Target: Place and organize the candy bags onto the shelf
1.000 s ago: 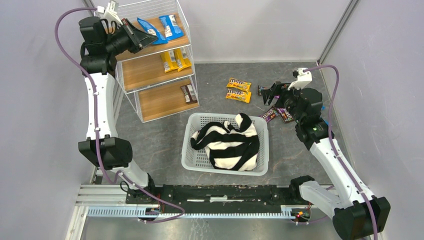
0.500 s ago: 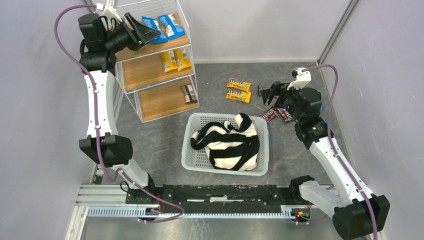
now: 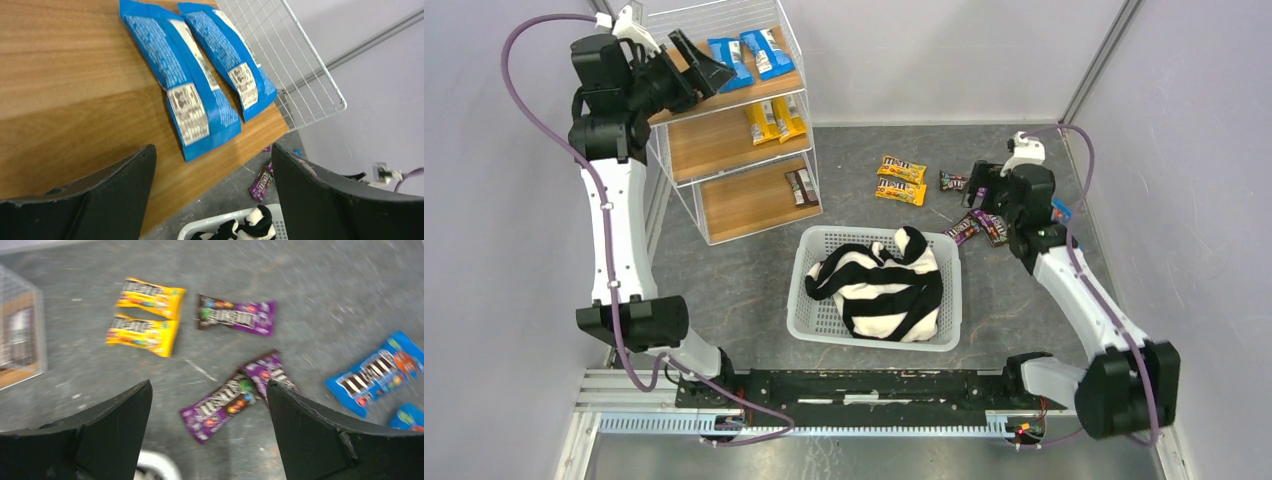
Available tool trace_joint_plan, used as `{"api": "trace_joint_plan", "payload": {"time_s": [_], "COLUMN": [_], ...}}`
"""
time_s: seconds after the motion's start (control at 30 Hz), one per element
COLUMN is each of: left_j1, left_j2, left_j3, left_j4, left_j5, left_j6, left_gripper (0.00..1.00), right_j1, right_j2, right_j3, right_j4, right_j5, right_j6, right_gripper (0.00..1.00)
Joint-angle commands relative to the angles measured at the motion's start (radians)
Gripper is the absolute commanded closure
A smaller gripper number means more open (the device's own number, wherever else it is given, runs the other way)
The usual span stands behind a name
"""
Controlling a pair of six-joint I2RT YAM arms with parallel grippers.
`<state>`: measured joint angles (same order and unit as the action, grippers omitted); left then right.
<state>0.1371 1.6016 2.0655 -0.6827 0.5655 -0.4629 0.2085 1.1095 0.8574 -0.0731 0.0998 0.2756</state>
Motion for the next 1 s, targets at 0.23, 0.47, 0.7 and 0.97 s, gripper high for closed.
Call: {"api": "trace_joint_plan", "payload": {"time_s": [0.23,0.47,0.7,0.97], "left_j1": [-0.274,-0.47,-0.549,-0.573], "left_j2": [-0.165,-0.295,-0.395,-0.395], "left_j3": [-0.051,-0.181,-0.352,-0.499], "left_j4": [-0.142,-0.071,0.078,0.178], "left_j5": [-0.307,-0.307,-0.058,0.078], "left_j6": [0.157,0.223,0.18,0.091], "left_gripper": [0.01,0.0,0.0,0.0], "right_j1": [-0.349,-0.462,-0.485,-0.489], "right_j2": [0.43,0.661,0.814,0.89], "right_j3": [0.245,0.447,0.555,0.531], "right_j4": [-0.174,-0.287,-0.323,-0.288], "right_j5": [0.163,0.156,0.141,0.127], "right_j6": [0.063,0.093,0.082,0.079], "right_gripper": [0.08,0.06,0.08,0.16]}}
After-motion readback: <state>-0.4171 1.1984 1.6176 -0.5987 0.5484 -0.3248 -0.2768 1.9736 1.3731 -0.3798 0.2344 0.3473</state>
